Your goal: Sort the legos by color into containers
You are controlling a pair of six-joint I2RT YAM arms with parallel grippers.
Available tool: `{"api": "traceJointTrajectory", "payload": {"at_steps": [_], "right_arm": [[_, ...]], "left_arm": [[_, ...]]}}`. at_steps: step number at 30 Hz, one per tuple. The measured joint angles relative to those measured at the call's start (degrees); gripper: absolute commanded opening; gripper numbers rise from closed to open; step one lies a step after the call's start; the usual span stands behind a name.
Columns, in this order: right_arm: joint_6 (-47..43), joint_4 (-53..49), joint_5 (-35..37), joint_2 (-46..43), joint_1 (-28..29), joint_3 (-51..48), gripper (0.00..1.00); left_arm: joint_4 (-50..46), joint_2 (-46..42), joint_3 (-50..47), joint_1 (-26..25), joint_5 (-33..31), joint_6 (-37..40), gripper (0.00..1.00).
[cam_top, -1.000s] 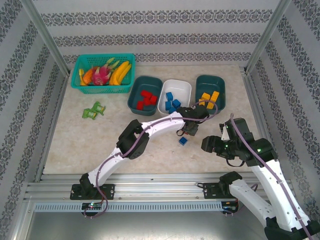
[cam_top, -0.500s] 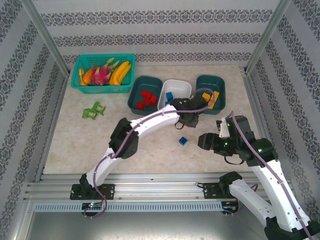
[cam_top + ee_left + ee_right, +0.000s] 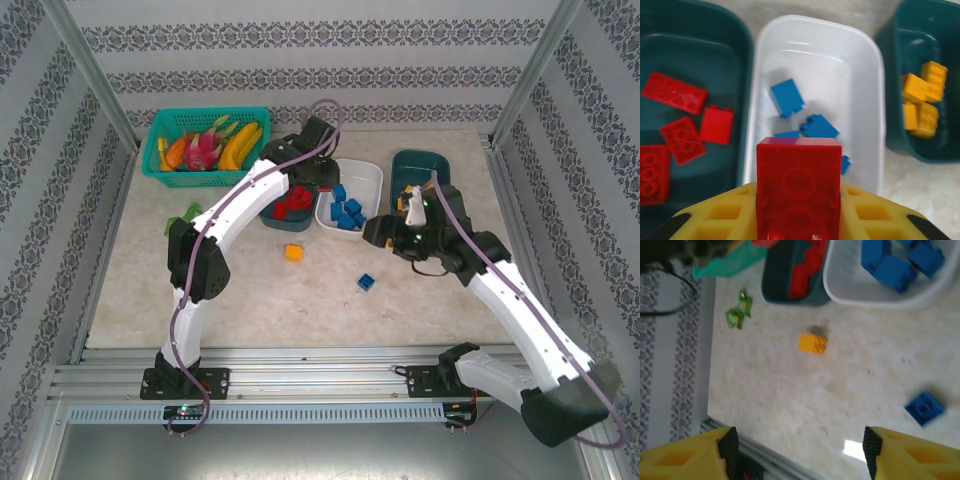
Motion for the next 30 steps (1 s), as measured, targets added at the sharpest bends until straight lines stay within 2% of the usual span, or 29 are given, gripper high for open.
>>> {"api": "traceJointTrajectory", "payload": {"at_steps": [5, 12, 18, 24, 30], "right_arm": [[1.5, 14.3, 5.2, 6.6, 2.9, 0.5, 0.71], [1.4, 30.5, 11.0, 15.2, 3.6, 1.7, 0.72], [1.5, 34.0, 11.8, 21.9, 3.5, 4.9, 0.72], [1.5, 34.5, 11.8, 23.4, 2.7, 6.7, 0.72], [1.9, 34.5, 11.7, 23.4, 1.9, 6.7, 0.72]], "left_arm": [[1.4, 3.3, 0.4, 5.2, 2.1, -1.0, 0.35], [3.6, 12.6, 7.3, 10.4, 6.0, -2.4, 0.36], [5.7, 20.0, 13.0, 12.7, 9.7, -5.4, 0.4], [8.2, 25.6, 18.7, 13.7, 11.8, -7.7, 0.45], [9.0, 27.7, 19.6, 13.8, 13.7, -9.6, 0.47]]}}
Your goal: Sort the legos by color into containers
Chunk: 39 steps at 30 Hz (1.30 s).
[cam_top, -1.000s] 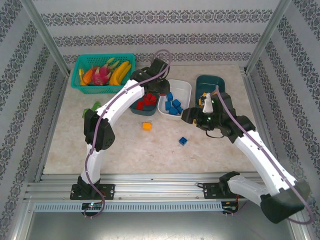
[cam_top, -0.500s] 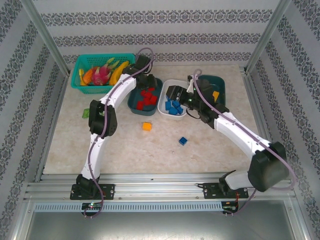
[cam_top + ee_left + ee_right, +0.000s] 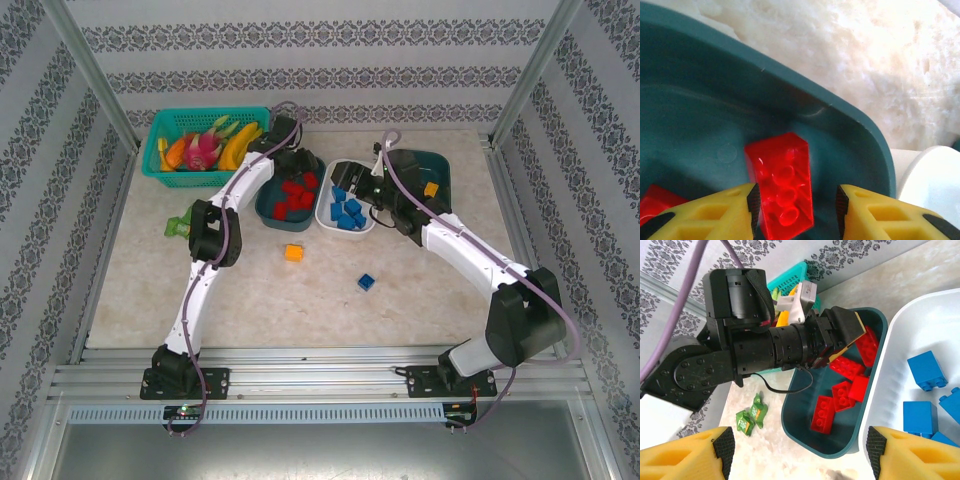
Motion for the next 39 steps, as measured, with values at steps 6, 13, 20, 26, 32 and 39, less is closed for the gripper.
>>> {"api": "traceJointTrajectory", "payload": {"at_steps": [6, 13, 20, 26, 32, 39], "right_arm": [[0.3, -0.5, -0.6, 0.4, -0.3, 0.3, 0.72], [-5.4, -8.0, 0.8, 0.4, 1.0, 3.1, 0.71], [-10.0, -17.3, 5.7, 2.1, 9.0, 5.5, 0.72], [-8.4, -26.7, 11.7, 11.6, 16.8, 12.5, 0.76], [-2.2, -34.3, 16.7, 21.0, 22.8, 20.8, 0.84], [5.3, -38.9, 19.0, 29.8, 25.7, 25.9, 0.86]], "left_arm": [[0.0, 0.7, 0.0, 0.1, 0.8, -0.9, 0.54], [-1.4, -3.3, -0.9, 0.1, 0.0, -1.9, 0.7], [-1.7, -32.9, -26.6, 0.0, -4.8, -1.8, 0.79], [1.9, -63.6, -61.1, -0.2, -7.4, -2.3, 0.81], [0.9, -83.0, -87.8, -2.3, -8.0, -3.8, 0.85], [-3.5, -103.9, -97.8, -2.9, -7.8, -4.6, 0.87]]}}
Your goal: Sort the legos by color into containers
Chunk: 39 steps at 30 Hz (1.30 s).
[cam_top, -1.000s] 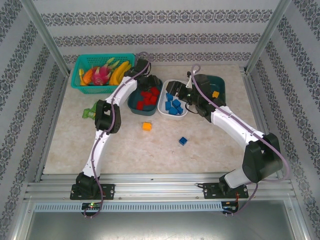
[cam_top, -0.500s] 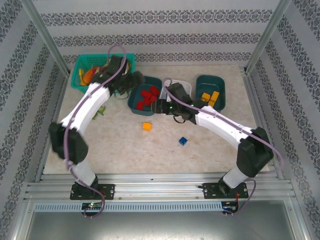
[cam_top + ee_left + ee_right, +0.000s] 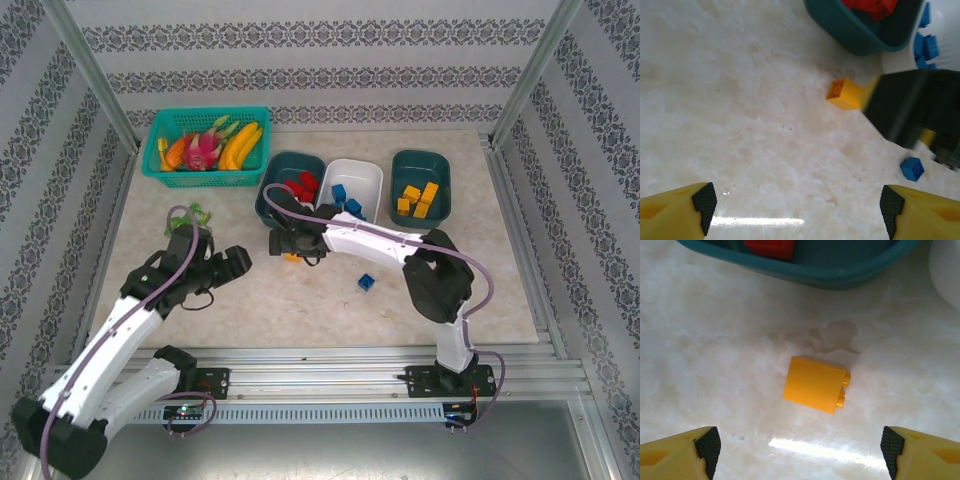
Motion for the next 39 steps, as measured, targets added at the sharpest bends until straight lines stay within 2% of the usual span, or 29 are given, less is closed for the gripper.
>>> {"api": "traceJointTrajectory", "payload": {"at_steps": [6, 13, 17, 22, 28, 33, 36, 39], "right_arm": [[3.2, -1.5, 1.1, 6.2, 0.0, 3.6, 0.8], [5.6, -1.8, 1.2, 10.2, 0.0, 6.7, 0.59], [6.5, -2.2, 1.2, 10.8, 0.0, 6.7, 0.53], [7.3, -2.6, 1.3, 11.1, -0.1, 7.4, 0.39], [6.3, -2.6, 1.3, 11.1, -0.3, 7.6, 0.33], [3.9, -3.2, 2.5, 9.6, -0.5, 7.5, 0.33], [1.7, -3.6, 3.2, 4.8, -1.2, 6.0, 0.33], [-0.9, -3.7, 3.9, -2.8, -3.8, 3.8, 0.33]], "left_arm": [[-2.3, -5.9, -0.7, 0.0, 1.4, 0.1, 0.87], [-4.0, -6.7, -0.7, 0.0, 2.7, 0.2, 0.87], [-4.4, -6.7, -0.7, 0.0, 3.1, 0.9, 0.86], [-4.5, -6.7, -0.7, 0.0, 4.1, 1.6, 0.86], [-3.9, -6.4, -0.7, 0.0, 6.4, 1.9, 0.85], [-1.4, -4.4, -0.7, 0.0, 9.4, 1.8, 0.86], [0.5, -0.9, 0.8, -0.6, 11.3, 1.8, 0.86], [3.9, 5.0, 4.6, -3.4, 12.4, 1.8, 0.86]]}}
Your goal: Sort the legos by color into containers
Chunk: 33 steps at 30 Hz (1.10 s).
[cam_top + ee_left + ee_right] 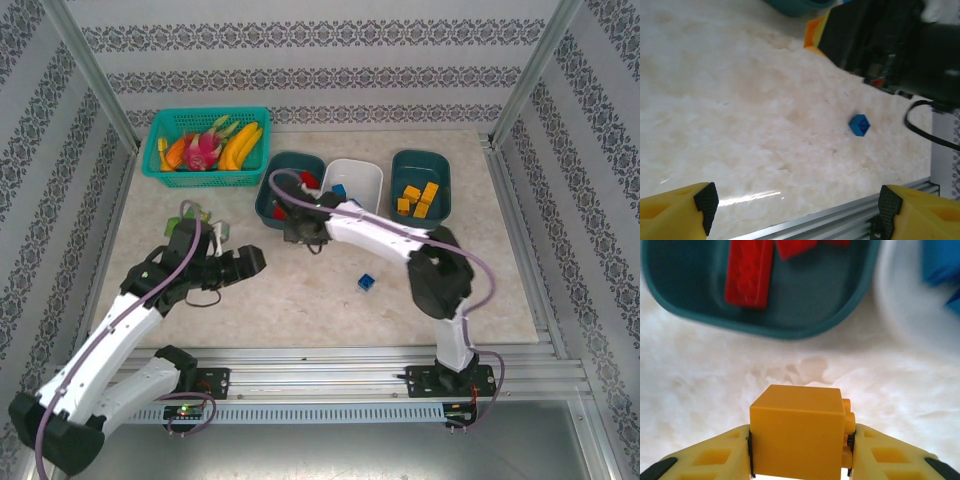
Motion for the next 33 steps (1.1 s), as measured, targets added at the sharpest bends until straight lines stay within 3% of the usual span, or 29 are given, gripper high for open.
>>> {"api": "traceJointTrajectory", "payload": {"at_steps": [7, 14, 22, 33], "right_arm": [[-7.4, 0.1, -0.1, -13.8, -17.0, -4.2, 0.32], [-14.6, 0.0, -3.3, -9.0, -33.7, -3.4, 0.32], [-18.5, -0.5, -5.0, 7.4, -41.4, 7.8, 0.32], [-19.9, -4.7, -8.1, 24.6, -46.1, 29.0, 0.33]], "left_arm": [[10.8, 17.3, 11.8, -8.2, 0.6, -0.1, 0.86], [19.2, 35.3, 23.0, -9.6, 1.0, -0.7, 0.87], [21.3, 50.0, 38.6, -9.8, 2.1, -0.3, 0.87], [20.8, 63.2, 52.5, -10.8, 2.5, 0.9, 0.86]]}}
